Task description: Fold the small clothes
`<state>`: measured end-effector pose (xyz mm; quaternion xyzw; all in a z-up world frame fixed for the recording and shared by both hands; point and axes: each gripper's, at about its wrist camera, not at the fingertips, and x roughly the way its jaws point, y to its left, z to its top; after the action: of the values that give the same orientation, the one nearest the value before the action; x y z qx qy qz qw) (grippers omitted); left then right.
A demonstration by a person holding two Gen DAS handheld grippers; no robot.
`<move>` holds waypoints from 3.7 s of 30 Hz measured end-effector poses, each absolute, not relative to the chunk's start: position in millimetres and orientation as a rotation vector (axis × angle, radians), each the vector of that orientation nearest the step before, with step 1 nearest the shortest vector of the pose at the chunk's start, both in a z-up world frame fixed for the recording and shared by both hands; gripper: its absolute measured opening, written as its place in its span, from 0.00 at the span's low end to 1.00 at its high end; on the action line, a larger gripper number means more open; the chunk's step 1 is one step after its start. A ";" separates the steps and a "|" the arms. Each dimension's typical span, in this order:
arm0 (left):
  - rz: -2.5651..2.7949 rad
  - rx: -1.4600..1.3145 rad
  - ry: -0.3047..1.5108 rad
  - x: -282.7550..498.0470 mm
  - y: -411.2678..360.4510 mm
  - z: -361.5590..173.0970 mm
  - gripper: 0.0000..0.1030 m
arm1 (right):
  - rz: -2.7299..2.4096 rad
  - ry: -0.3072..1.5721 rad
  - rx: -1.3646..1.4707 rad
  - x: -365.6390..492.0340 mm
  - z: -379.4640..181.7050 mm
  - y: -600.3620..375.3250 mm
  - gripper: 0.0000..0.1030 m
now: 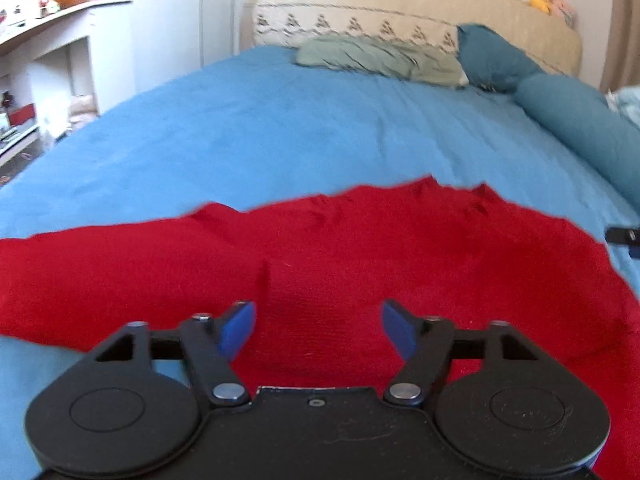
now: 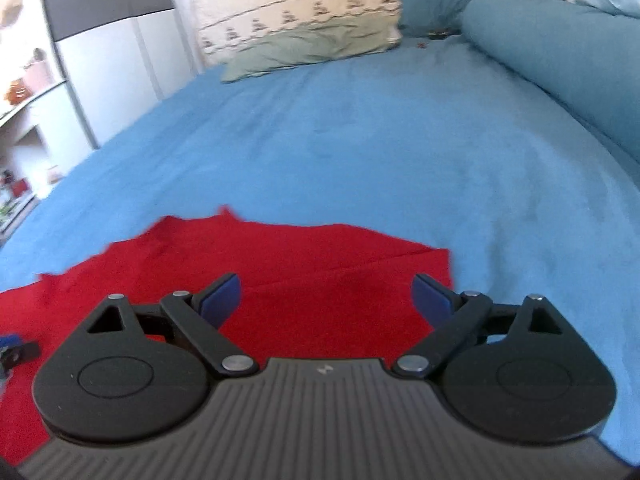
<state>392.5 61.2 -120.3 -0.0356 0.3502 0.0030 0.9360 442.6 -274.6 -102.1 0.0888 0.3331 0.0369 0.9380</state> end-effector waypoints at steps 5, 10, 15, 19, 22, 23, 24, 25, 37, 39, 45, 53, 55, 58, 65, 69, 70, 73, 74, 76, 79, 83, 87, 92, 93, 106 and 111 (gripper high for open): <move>0.052 -0.101 0.646 349.9 100.0 -80.0 0.96 | 0.156 0.643 0.123 394.3 -57.7 -239.6 1.00; 0.150 -0.208 0.613 318.3 166.0 -55.8 0.99 | 0.233 0.684 0.110 367.3 -49.6 -189.8 1.00; 0.266 -0.293 0.601 298.6 236.5 -55.1 0.99 | 0.273 0.668 0.054 349.6 -56.7 -128.4 1.00; 0.360 -0.390 0.598 289.0 293.8 -73.7 0.98 | 0.308 0.697 0.102 348.6 -73.9 -91.4 1.00; 0.408 -0.435 0.591 287.3 331.0 -90.4 0.95 | 0.335 0.709 0.113 352.7 -84.8 -67.5 1.00; 0.413 -0.445 0.585 287.7 340.9 -95.2 0.91 | 0.345 0.706 0.106 354.2 -87.0 -60.3 1.00; 0.414 -0.454 0.583 290.0 350.1 -100.6 0.89 | 0.350 0.703 0.097 355.3 -88.4 -53.9 1.00; 0.416 -0.459 0.587 293.2 359.2 -107.1 0.84 | 0.355 0.700 0.087 356.1 -89.4 -48.2 1.00; 0.526 -0.515 0.586 329.9 403.4 -143.7 0.35 | 0.306 0.734 0.065 375.9 -125.1 -17.3 1.00; 0.545 -0.493 0.603 336.9 405.3 -144.6 0.07 | 0.302 0.728 0.066 376.1 -127.3 -16.6 1.00; 0.508 -0.424 0.573 346.8 391.2 -125.0 0.05 | 0.264 0.690 0.077 373.5 -125.5 -30.3 1.00; 0.203 -0.228 0.458 366.6 264.5 -51.2 0.05 | 0.207 0.625 0.124 360.9 -100.4 -69.9 1.00; 0.092 -0.193 0.453 373.0 215.4 -41.6 0.05 | 0.200 0.609 0.132 354.3 -91.3 -83.1 1.00; -0.070 -0.140 0.466 380.1 136.0 -40.3 0.05 | 0.184 0.590 0.143 342.5 -77.3 -107.1 1.00; -0.297 -0.052 0.668 394.6 -18.4 -111.0 0.05 | 0.121 0.596 0.119 326.0 -76.6 -152.4 1.00; -0.278 0.016 0.744 394.1 -49.6 -156.0 0.06 | 0.107 0.629 0.152 326.5 -87.7 -171.9 1.00; -0.276 0.018 0.733 392.0 -50.0 -159.1 0.06 | 0.107 0.633 0.156 327.1 -90.0 -174.7 1.00; -0.302 0.016 0.714 389.3 -49.0 -152.9 0.17 | 0.117 0.640 0.156 329.1 -96.0 -179.3 1.00; -0.310 0.010 0.704 385.0 -44.3 -149.6 0.40 | 0.118 0.640 0.153 330.8 -97.0 -179.2 1.00; -0.301 0.024 0.649 373.9 -33.3 -138.7 0.72 | 0.118 0.629 0.146 333.3 -94.5 -178.2 1.00; -0.223 0.054 0.539 350.4 2.0 -119.4 0.89 | 0.134 0.608 0.142 339.6 -84.2 -174.8 1.00; -0.127 0.023 0.513 344.9 52.4 -111.2 0.89 | 0.191 0.654 0.000 355.2 -90.8 -137.8 1.00; -0.019 -0.001 0.554 348.6 88.4 -123.7 0.89 | 0.230 0.687 -0.137 369.8 -117.4 -91.3 1.00; 0.003 -0.034 0.593 362.5 103.7 -130.8 0.89 | 0.207 0.734 -0.223 400.3 -147.0 -58.0 0.96; 0.010 -0.029 0.594 364.9 103.7 -132.1 0.89 | 0.207 0.740 -0.216 406.2 -150.0 -57.0 0.92; 0.005 -0.052 0.614 353.1 123.2 -134.1 0.89 | 0.155 0.730 0.184 380.0 -154.8 -138.8 0.80; 0.006 -0.037 0.614 352.1 119.3 -136.0 0.89 | 0.126 0.735 0.241 380.9 -153.0 -144.3 0.79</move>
<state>352.1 119.3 -136.0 -0.0182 0.3023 0.0031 0.9530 380.9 -144.3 -153.0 0.1177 0.3583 0.0612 0.9241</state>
